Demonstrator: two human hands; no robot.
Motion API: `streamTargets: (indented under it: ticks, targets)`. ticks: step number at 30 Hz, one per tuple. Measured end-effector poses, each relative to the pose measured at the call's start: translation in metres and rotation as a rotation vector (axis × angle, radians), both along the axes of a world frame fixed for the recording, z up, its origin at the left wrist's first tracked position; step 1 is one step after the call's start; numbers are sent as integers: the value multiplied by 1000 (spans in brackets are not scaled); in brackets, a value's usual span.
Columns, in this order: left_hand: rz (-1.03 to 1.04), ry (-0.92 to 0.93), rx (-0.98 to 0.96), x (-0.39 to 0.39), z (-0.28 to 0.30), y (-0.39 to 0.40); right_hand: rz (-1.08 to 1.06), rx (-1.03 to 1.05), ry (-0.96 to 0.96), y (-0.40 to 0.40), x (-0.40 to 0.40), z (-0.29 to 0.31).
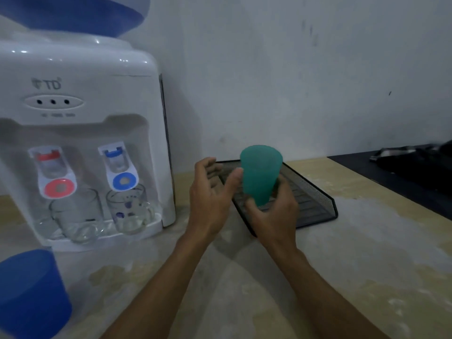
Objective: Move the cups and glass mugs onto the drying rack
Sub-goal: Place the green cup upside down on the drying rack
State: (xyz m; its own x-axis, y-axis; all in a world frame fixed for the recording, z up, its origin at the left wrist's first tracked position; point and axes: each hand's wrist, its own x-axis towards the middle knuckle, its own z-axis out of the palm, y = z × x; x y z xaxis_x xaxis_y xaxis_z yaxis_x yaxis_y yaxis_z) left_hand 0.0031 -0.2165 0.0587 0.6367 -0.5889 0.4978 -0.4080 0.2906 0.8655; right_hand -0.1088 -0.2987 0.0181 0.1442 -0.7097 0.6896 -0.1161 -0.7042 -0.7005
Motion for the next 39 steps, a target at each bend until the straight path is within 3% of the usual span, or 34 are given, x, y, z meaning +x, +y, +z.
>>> streamTargets:
  ticks: [6, 13, 18, 29, 35, 39]
  targets:
    - [172, 157, 16, 17, -44, -9, -139, 143, -79, -23, -12, 3]
    - [114, 195, 216, 35, -69, -21, -240, 251, -111, -41, -21, -2]
    - [136, 204, 209, 39, -69, -21, -234, 346, -99, -53, -19, 0]
    - [196, 197, 224, 44, -70, -28, -218, 341, 305, -178, 41, 43]
    - [220, 207, 244, 45, -69, -34, -224, 279, 295, -230, 60, 83]
    - [245, 178, 307, 42, -67, -36, -234, 182, 411, -245, 68, 91]
